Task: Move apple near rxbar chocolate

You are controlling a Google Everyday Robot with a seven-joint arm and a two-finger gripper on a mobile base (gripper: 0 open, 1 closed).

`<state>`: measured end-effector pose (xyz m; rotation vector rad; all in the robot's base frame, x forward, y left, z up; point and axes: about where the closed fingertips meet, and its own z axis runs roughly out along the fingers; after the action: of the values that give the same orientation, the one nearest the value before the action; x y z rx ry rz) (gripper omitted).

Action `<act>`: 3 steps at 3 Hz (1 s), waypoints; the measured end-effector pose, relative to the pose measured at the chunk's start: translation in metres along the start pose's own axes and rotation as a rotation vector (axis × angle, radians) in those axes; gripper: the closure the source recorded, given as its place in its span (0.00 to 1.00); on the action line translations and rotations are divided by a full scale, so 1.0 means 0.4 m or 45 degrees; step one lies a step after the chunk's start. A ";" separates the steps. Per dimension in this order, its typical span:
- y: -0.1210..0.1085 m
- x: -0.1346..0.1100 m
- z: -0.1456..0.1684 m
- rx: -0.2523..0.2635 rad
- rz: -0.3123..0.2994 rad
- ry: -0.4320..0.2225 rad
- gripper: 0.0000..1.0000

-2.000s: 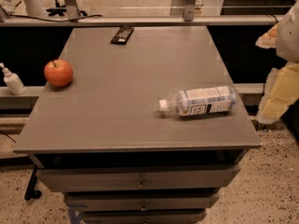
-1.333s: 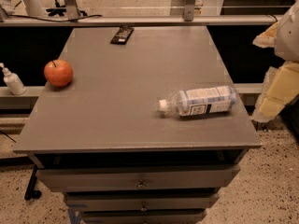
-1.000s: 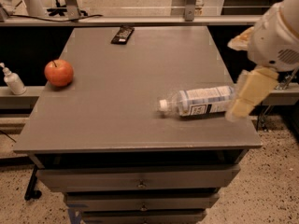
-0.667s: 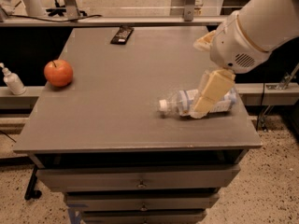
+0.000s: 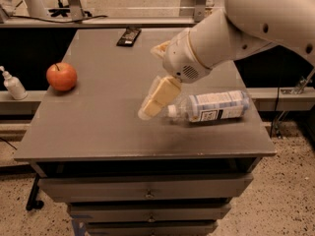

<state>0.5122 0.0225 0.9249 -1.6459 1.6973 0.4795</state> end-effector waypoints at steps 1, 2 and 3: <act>0.000 0.000 0.000 0.000 0.000 0.000 0.00; -0.007 -0.001 0.028 -0.002 -0.006 -0.018 0.00; -0.035 -0.006 0.089 0.000 -0.012 -0.064 0.00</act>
Offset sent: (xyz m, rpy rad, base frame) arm 0.0154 0.0149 -0.0185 0.0324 -0.0036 0.0101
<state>0.5341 0.0475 0.9055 -1.6281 1.6521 0.5121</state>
